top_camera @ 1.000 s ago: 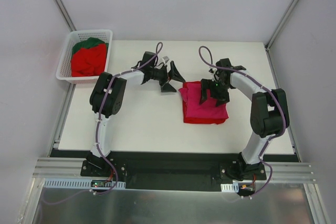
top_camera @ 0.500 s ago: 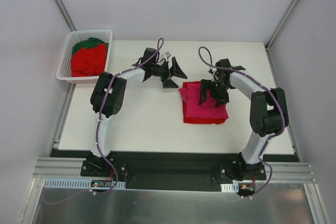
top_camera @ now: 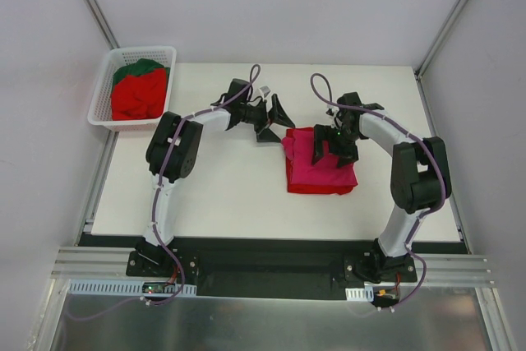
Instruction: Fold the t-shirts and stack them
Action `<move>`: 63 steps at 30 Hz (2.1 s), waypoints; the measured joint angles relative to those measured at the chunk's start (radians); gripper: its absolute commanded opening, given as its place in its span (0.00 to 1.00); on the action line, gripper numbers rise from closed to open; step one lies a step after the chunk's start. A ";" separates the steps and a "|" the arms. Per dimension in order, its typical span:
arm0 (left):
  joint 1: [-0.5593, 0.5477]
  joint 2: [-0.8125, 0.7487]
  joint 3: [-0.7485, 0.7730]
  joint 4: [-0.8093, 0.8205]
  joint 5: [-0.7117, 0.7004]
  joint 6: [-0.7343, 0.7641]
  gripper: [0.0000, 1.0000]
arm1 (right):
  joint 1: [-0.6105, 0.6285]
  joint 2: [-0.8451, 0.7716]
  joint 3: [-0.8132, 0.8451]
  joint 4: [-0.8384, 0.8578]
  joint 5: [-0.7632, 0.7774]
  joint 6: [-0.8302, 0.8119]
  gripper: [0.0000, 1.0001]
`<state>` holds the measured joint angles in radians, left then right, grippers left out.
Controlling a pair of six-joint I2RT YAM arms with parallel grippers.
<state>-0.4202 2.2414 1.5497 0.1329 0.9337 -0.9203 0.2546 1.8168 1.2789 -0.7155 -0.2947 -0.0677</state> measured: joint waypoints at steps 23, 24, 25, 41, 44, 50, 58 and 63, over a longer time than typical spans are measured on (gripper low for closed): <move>-0.045 0.018 0.035 0.014 -0.004 -0.036 0.99 | -0.001 0.023 0.007 0.000 -0.007 0.000 0.96; -0.047 0.019 0.035 0.018 -0.004 -0.039 0.99 | -0.001 0.024 0.007 0.000 -0.007 0.000 0.96; -0.050 0.020 0.035 0.024 -0.005 -0.042 0.99 | -0.001 0.024 0.007 0.000 -0.007 0.000 0.96; -0.084 0.063 0.055 0.098 -0.029 -0.120 0.99 | -0.022 0.024 0.001 0.013 -0.055 0.016 0.96; -0.088 0.063 0.056 0.102 -0.031 -0.122 0.99 | -0.039 0.024 -0.005 0.025 -0.087 0.033 0.96; -0.092 0.064 0.056 0.113 -0.038 -0.134 0.99 | -0.053 0.023 -0.015 0.045 -0.126 0.055 0.96; -0.107 0.090 0.087 0.120 -0.053 -0.151 1.00 | -0.053 0.023 -0.017 0.054 -0.153 0.069 0.96; -0.125 0.115 0.121 0.122 -0.055 -0.165 0.99 | -0.053 0.023 -0.017 0.055 -0.157 0.069 0.96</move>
<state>-0.5449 2.3566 1.6707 0.2546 0.8787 -1.0855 0.2012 1.8393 1.2617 -0.6605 -0.4519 0.0010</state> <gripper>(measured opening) 0.993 0.958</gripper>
